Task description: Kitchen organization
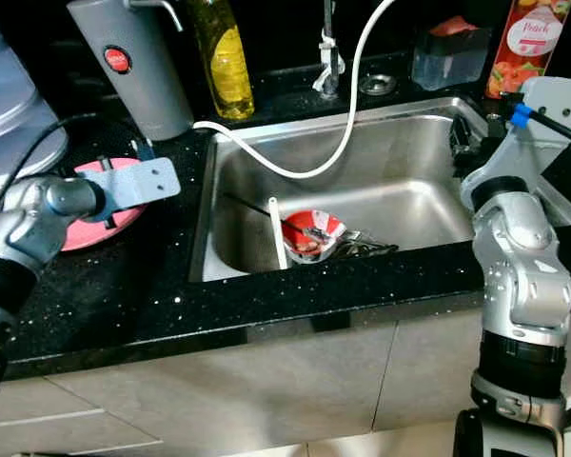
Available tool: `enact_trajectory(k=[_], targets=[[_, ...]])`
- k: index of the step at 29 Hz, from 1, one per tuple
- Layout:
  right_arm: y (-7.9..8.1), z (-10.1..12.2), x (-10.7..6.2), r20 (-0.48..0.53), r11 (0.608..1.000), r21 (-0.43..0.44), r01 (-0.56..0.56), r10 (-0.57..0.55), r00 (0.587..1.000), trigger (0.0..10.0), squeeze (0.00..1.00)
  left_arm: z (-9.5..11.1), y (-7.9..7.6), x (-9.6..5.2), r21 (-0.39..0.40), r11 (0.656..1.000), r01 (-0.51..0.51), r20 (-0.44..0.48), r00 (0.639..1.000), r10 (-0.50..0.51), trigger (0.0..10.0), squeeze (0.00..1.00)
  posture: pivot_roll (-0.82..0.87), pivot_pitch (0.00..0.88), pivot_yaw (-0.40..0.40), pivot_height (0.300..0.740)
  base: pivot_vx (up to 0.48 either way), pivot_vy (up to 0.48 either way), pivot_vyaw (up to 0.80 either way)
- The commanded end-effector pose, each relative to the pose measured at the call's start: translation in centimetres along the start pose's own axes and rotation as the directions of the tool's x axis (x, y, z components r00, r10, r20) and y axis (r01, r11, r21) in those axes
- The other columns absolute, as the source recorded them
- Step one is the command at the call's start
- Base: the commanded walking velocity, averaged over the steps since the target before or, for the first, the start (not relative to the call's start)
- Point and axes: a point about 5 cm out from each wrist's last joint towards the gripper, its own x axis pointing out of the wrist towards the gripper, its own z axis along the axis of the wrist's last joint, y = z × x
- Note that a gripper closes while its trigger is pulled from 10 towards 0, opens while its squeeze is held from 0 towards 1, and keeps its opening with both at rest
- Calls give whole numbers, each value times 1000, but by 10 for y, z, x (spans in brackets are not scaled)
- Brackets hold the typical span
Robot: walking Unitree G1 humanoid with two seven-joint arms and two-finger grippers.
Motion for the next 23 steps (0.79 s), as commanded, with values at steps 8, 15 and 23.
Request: enact_trajectory(k=[8, 15, 23], targets=[[10, -1, -1, 0, 999, 1, -39, 39, 999, 10000, 0, -25, -15, 17, -67, 998, 15, -90, 996, -21, 10000, 0, 10, 78, 128, 740, 0, 0, 0], [9, 1, -2, 6, 999, 0, -32, 32, 999, 10000, 0, -24, -7, 17, -63, 997, -50, -109, 993, 43, 10000, 0, 6, 77, 130, 740, 0, 0, 0], [9, 1, -1, 5, 1000, 0, -31, 31, 1000, 10000, 0, -23, 16, 12, -57, 985, -166, -104, 982, 159, 10000, 0, 4, 80, 124, 740, 0, 0, 0]])
